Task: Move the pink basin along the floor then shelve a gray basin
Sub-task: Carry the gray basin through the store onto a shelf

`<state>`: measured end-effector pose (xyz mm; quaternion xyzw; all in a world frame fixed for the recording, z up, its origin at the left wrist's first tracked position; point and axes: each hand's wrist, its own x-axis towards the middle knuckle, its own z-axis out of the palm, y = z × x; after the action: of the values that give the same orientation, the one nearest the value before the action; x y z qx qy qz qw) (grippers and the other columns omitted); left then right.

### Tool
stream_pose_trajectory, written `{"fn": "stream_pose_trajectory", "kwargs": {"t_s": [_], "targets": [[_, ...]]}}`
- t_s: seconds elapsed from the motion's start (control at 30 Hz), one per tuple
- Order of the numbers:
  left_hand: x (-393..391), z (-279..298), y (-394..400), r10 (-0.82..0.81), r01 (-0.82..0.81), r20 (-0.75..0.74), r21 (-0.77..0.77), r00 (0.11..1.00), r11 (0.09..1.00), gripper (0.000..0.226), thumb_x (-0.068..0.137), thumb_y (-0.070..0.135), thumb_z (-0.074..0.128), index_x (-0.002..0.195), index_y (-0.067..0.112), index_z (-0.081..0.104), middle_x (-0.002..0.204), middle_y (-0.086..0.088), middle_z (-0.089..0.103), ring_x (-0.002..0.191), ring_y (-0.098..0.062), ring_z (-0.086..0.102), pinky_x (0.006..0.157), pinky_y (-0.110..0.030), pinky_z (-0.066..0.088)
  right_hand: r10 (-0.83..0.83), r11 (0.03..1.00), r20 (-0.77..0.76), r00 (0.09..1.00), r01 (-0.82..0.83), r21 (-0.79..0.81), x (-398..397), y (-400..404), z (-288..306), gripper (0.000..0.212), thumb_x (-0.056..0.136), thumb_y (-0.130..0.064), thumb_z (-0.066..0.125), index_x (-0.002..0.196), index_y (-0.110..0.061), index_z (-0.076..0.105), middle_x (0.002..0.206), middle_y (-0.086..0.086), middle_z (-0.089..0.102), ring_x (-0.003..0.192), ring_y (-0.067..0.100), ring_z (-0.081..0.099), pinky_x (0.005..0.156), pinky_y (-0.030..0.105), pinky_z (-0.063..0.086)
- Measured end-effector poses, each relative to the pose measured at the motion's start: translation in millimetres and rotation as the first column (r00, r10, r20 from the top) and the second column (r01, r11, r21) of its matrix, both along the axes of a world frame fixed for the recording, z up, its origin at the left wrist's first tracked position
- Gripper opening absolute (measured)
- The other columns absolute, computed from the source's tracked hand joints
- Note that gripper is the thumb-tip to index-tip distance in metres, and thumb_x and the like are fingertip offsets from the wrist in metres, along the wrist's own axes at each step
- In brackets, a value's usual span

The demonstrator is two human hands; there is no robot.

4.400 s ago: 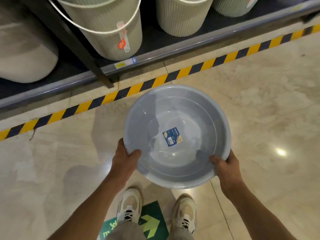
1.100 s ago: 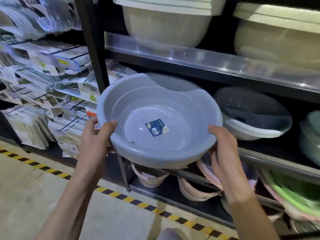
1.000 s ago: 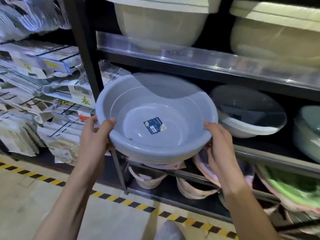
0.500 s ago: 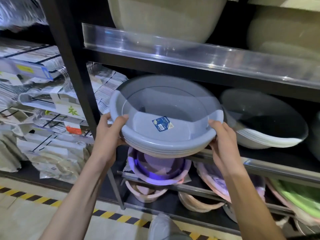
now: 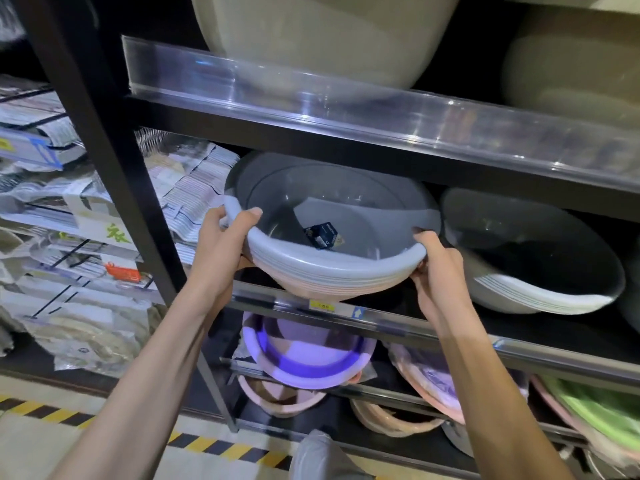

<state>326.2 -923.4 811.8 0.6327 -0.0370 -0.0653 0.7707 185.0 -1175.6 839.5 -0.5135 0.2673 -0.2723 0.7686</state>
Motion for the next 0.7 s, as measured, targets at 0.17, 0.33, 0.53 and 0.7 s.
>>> {"fn": "stream_pose_trajectory", "kwargs": {"t_s": [0.17,0.33,0.53,0.7], "targets": [[15.7,-1.7,-10.5,-0.007,0.007,-0.001,0.018,1.000,1.000,0.053,0.074,0.049,0.074,0.114,0.018,0.056,0.096,-0.001,0.068,0.076,-0.012,0.073,0.063,-0.031,0.058,-0.026,0.998,-0.026,0.999,0.028,0.058,12.4,-8.2,-9.3,0.064,0.079,-0.023,0.074,0.129,0.010,0.051,0.127,0.028,0.065,0.100,0.027,0.066,0.082,0.034,0.051],[24.2,-2.7,-17.8,-0.044,0.046,-0.032,0.062,0.999,0.997,0.053,0.070,0.046,0.072,0.110,0.015,0.055,0.102,-0.011,0.067,0.085,-0.023,0.072,0.061,-0.031,0.058,-0.030,0.998,-0.056,0.998,0.033,0.054,15.7,-13.0,-17.8,0.057,0.086,-0.018,0.069,0.130,0.014,0.049,0.128,0.030,0.063,0.101,0.027,0.066,0.084,0.034,0.052],[28.6,-13.4,-23.4,-0.056,0.058,-0.051,0.043,0.997,0.997,0.047,0.069,0.044,0.071,0.102,0.015,0.056,0.093,-0.008,0.064,0.068,-0.009,0.072,0.059,-0.027,0.058,-0.036,0.999,-0.074,0.997,0.038,0.021,20.4,-16.4,-23.3,0.050,0.089,-0.015,0.067,0.127,0.015,0.056,0.113,0.022,0.069,0.101,0.031,0.067,0.083,0.034,0.049],[32.3,-21.3,-22.1,-0.068,0.070,-0.049,0.048,0.996,0.996,0.049,0.069,0.044,0.073,0.104,0.013,0.057,0.091,-0.009,0.064,0.065,-0.008,0.072,0.057,-0.026,0.058,-0.031,0.999,-0.099,0.995,0.030,-0.011,21.5,-20.9,-31.9,0.043,0.088,-0.018,0.069,0.120,0.009,0.062,0.110,0.017,0.072,0.098,0.027,0.067,0.084,0.034,0.053]]}}
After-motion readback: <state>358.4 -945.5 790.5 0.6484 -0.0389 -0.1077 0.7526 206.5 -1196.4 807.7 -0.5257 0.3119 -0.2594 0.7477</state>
